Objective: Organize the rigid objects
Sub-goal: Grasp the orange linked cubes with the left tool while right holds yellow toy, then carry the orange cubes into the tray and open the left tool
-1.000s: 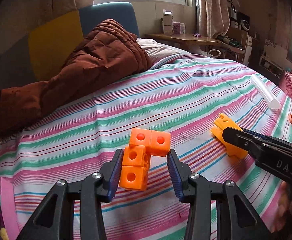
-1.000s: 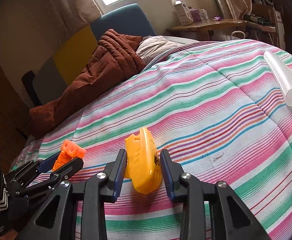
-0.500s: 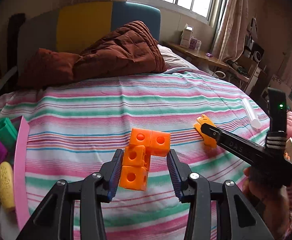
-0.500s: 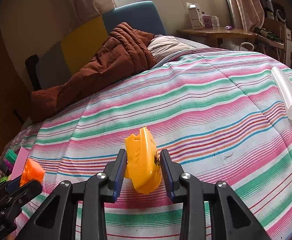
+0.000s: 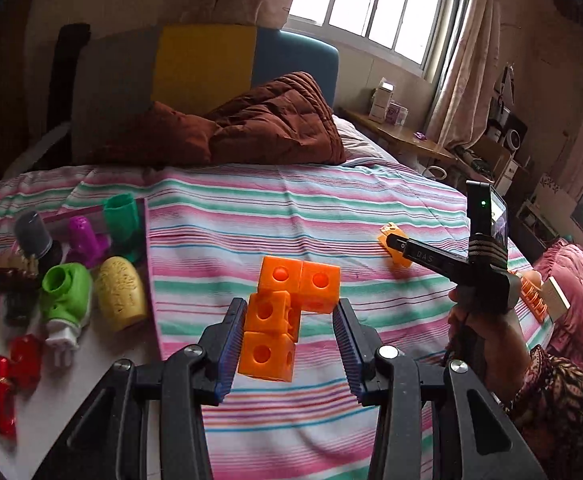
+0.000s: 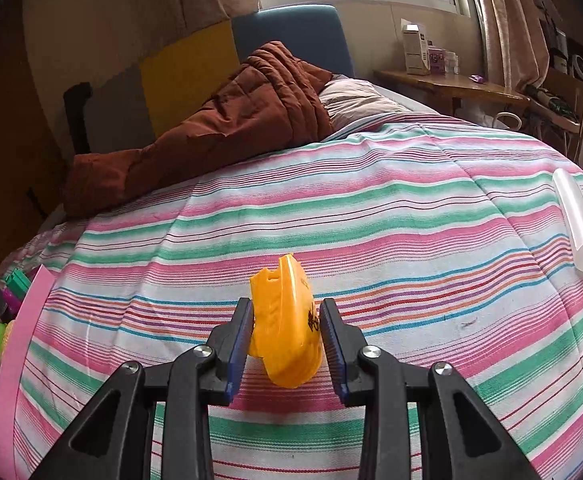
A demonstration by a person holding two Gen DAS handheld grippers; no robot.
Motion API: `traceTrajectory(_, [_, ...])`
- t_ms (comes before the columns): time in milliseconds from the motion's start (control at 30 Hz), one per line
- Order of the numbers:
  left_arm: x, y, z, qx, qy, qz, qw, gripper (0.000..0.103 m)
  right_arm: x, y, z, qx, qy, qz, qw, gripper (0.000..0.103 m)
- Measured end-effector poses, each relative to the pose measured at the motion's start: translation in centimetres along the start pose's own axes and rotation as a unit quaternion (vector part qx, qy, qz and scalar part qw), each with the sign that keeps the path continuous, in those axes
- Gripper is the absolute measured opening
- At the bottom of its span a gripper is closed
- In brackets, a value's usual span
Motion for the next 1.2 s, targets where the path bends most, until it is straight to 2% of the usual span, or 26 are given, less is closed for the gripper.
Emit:
traceTrajectory(333, [-3.4,-3.1,8.1,0.071,-0.041,0.007,0.9966,0.045,-0.1,0.0,0.6,-0.015,-0.017,0.006,1.0,0.034])
traceTrajectory(600, [-5.2,-3.3,13.2,0.124,-0.071,0.023,0.9895,0.045,-0.2,-0.9,1.1,-0.013,-0.026,-0.006,1.0,0.034])
traceTrajectory(1000, [-6.6,-0.6,15.9,0.147,-0.097,0.083,0.9809,0.045,-1.1,-2.3,1.9,-0.004,-0.031,-0.014,0.999,0.034])
traceTrajectory(1033, [-6.7,-0.6,16.0,0.145,-0.099,0.085,0.9808,0.046,-1.1,-2.3,1.9,-0.004,-0.031,-0.014,0.999,0.034])
traceTrajectory(1100, [-6.7,-0.8,16.1,0.146,-0.105,0.08,0.9804,0.054,-1.2,-2.3,1.8,-0.005,-0.03,-0.013,0.999,0.034])
traceTrajectory(1167, [-6.7,-1.3,16.1,0.147,-0.11,0.066,0.9807,0.07,-1.3,-2.4,1.8,-0.005,-0.028,-0.013,1.0,0.034])
traceTrajectory(1200, [-6.7,-1.6,16.1,0.148,-0.112,0.06,0.9808,0.072,-1.3,-2.4,1.7,-0.005,-0.026,-0.013,1.0,0.034])
Point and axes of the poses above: each gripper's, at about its wrist camera, not at the fingertips, and y roughly the way its jaws point, z to its left, x to its top, the point moved 4 cm from there along y, roughly the way its jaws point, and after that the axes turned 9 degrees about x, right-handed, at the moved point
